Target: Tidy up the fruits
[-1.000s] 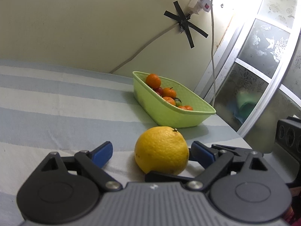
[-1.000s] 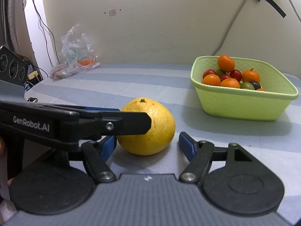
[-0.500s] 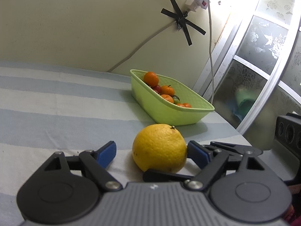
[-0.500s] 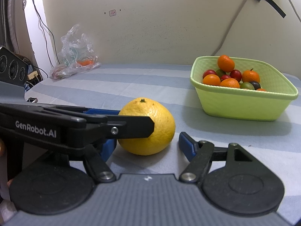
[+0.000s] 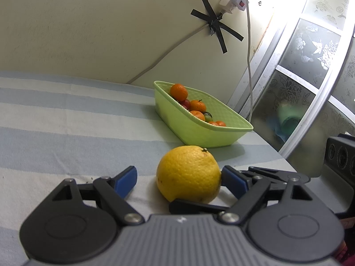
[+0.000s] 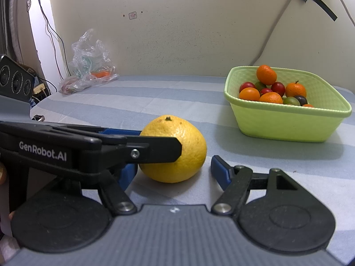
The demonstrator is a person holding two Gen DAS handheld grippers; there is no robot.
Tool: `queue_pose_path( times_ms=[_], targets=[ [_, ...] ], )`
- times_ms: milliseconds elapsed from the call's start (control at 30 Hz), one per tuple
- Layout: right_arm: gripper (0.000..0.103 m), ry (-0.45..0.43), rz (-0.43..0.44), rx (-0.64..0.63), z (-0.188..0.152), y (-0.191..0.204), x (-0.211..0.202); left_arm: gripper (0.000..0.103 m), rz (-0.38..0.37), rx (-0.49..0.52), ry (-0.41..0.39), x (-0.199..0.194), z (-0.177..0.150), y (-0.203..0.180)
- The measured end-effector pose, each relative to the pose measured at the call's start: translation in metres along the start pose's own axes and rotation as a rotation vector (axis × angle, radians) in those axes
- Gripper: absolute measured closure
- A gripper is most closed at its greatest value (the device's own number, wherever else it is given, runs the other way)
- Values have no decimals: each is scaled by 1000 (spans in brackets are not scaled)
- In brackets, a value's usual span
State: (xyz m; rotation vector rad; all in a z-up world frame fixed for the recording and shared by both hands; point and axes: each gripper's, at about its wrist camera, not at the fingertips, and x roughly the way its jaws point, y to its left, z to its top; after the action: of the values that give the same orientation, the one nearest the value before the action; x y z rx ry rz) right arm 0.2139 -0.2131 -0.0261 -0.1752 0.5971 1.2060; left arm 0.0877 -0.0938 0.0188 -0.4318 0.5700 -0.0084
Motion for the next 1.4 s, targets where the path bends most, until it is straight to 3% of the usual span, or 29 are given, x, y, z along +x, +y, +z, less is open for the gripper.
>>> queue_pose_path(
  times_ms=[433, 667, 800, 1400],
  targets=[
    [28, -7, -2, -2, 0, 1, 0, 24, -12, 24, 3, 0, -1, -3],
    [29, -13, -9, -1, -1, 4, -2, 35, -30, 49, 6, 0, -2, -6],
    [34, -22, -6, -17, -3, 7, -3, 35, -27, 56, 3, 0, -2, -8],
    [33, -37, -7, -14, -4, 7, -5, 35, -19, 57, -4, -1, -3, -8]
  ],
)
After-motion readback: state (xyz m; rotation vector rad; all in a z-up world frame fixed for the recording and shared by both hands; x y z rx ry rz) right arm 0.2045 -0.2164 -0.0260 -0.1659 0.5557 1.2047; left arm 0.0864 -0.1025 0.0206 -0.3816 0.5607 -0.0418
